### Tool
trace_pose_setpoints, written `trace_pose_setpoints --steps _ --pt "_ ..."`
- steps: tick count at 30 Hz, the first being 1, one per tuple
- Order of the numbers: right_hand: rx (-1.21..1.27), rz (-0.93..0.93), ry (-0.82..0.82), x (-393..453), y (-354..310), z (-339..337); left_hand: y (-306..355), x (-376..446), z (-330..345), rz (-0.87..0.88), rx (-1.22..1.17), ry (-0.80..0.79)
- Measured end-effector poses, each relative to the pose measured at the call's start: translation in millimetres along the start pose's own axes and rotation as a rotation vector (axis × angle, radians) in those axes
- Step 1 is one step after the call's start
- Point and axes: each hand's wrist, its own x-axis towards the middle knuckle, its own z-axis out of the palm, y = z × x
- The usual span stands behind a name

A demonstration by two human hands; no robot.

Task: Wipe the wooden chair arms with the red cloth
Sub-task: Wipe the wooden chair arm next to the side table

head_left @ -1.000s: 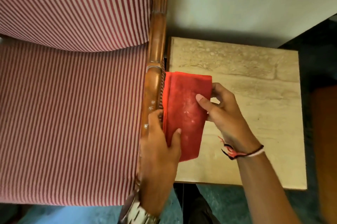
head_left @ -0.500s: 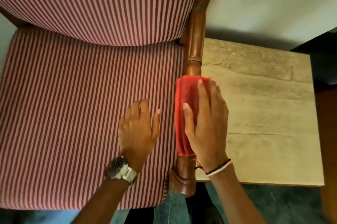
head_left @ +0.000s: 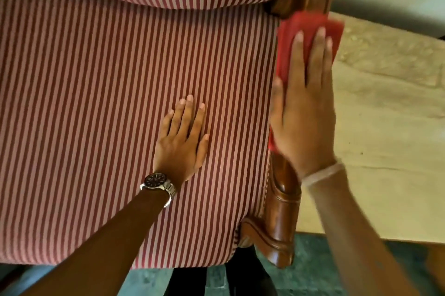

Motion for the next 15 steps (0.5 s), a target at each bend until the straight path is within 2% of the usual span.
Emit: trace_pose_setpoints --steps 2,4,6,8,11,13,15 --pt "-0.011 0.014 -0.065 -71.7 -4.0 -0.7 1.4 -1.3 0.0 0.002 0.002 -0.003" --pt "-0.032 -0.016 -0.075 -106.2 -4.9 1.0 -0.9 -1.3 2.0 0.0 0.013 -0.003" --pt "-0.056 -0.041 -0.043 -70.3 -1.2 2.9 -0.8 1.0 3.1 0.002 0.015 0.009" --pt "-0.066 -0.053 -0.002 1.5 -1.8 3.1 -1.6 1.6 3.5 0.0 0.017 0.019" --pt "-0.062 0.006 0.065 86.6 1.3 -3.8 -1.1 0.2 4.9 0.006 0.012 0.039" --pt "-0.019 0.011 0.078 68.0 0.1 1.5 -1.0 0.3 3.8 -0.005 0.023 0.043" --pt "0.006 0.018 0.06 -2.0 -2.2 4.4 -0.5 0.8 3.7 -0.001 0.033 0.05"
